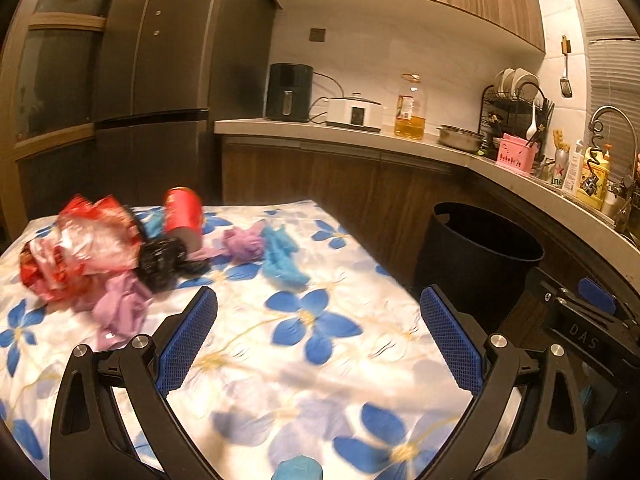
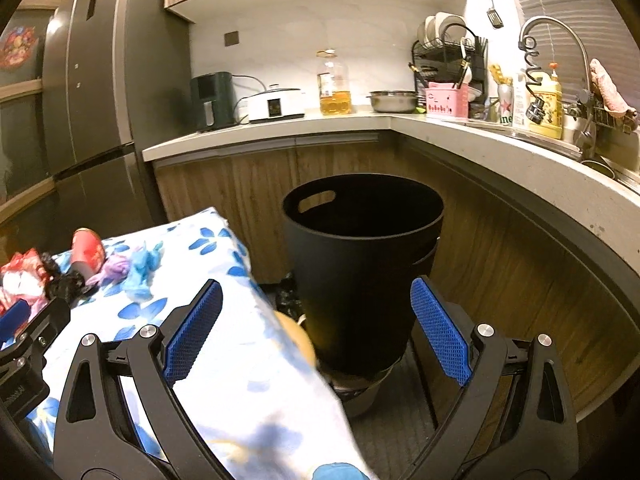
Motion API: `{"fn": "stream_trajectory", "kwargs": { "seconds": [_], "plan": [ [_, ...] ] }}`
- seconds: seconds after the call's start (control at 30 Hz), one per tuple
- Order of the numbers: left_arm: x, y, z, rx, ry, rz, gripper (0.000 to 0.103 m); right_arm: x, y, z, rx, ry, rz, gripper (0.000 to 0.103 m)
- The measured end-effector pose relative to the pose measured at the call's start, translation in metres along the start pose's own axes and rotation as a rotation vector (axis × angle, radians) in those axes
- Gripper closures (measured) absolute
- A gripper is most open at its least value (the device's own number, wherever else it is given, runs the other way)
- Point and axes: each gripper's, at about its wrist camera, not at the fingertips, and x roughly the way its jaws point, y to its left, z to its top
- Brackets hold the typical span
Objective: Collect trash
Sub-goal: 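Move both open tools back toward the remaining trash on the table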
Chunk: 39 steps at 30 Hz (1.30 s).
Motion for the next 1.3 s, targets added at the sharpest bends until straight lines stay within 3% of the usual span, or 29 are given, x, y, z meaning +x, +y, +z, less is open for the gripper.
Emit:
{"fn": "stream_trajectory", "kwargs": {
  "seconds": [0.57,1.07,1.3],
  "plan": [
    [-0.042,0.073,-0.025,-0.053,-0.009,0.13,0.006,-0.027,0.074,-0.032,-0.068,0.003,0.132,0.009],
    [-0.067,0.164,-0.027,-0.145,-0.044,0.343,0.006,-0.016,0.168,-0.054,-0.16,0.043,0.37,0.01],
    [-0.078,0.201,-0.025,-0.188,-0.059,0.419,0.006,-0.011,0.234,-0.058,-0.217,0.042,0.49,0.022]
  ]
}}
